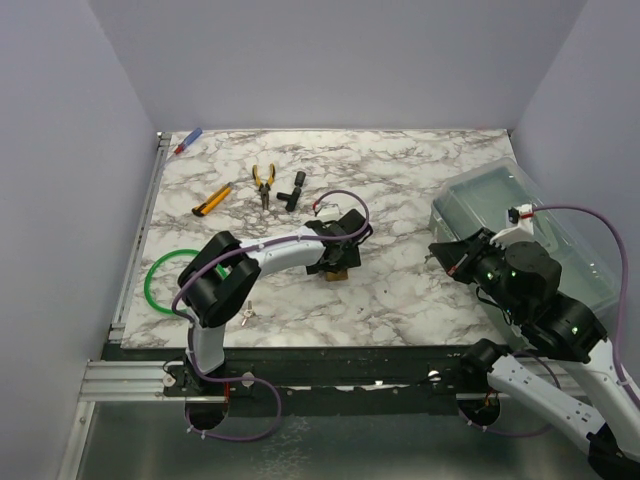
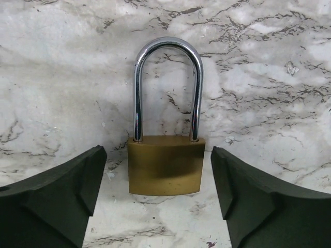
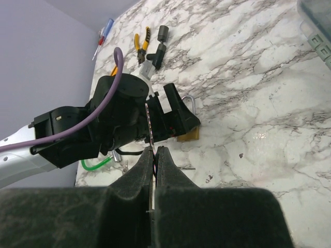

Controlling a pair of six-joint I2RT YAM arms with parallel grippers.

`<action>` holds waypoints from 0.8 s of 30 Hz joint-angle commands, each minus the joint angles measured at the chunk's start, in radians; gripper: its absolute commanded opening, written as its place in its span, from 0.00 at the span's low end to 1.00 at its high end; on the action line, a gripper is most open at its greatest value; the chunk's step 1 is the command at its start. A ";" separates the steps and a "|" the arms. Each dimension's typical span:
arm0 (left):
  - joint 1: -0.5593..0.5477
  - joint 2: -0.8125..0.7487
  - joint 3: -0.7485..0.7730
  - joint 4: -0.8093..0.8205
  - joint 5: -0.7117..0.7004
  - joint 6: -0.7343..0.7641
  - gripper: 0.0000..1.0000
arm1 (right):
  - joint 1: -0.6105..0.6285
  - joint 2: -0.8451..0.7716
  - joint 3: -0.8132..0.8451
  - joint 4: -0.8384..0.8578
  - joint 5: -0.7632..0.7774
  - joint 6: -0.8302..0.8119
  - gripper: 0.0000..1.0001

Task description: Unlock with the key

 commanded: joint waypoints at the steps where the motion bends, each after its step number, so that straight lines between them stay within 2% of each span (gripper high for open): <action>1: -0.013 -0.057 0.003 -0.018 -0.028 -0.004 0.95 | 0.003 -0.005 -0.015 0.027 -0.024 0.020 0.00; 3: -0.015 -0.059 0.018 -0.036 0.001 0.020 0.99 | 0.003 -0.007 -0.018 0.024 -0.023 0.024 0.01; 10: -0.022 -0.037 0.064 -0.074 0.074 0.081 0.99 | 0.003 -0.019 -0.027 0.016 -0.016 0.029 0.01; 18: -0.022 0.057 0.153 -0.154 0.078 0.094 0.93 | 0.003 -0.039 -0.035 0.003 -0.003 0.033 0.01; 24: -0.023 0.076 0.167 -0.175 0.062 0.080 0.93 | 0.003 -0.057 -0.039 -0.013 0.013 0.031 0.01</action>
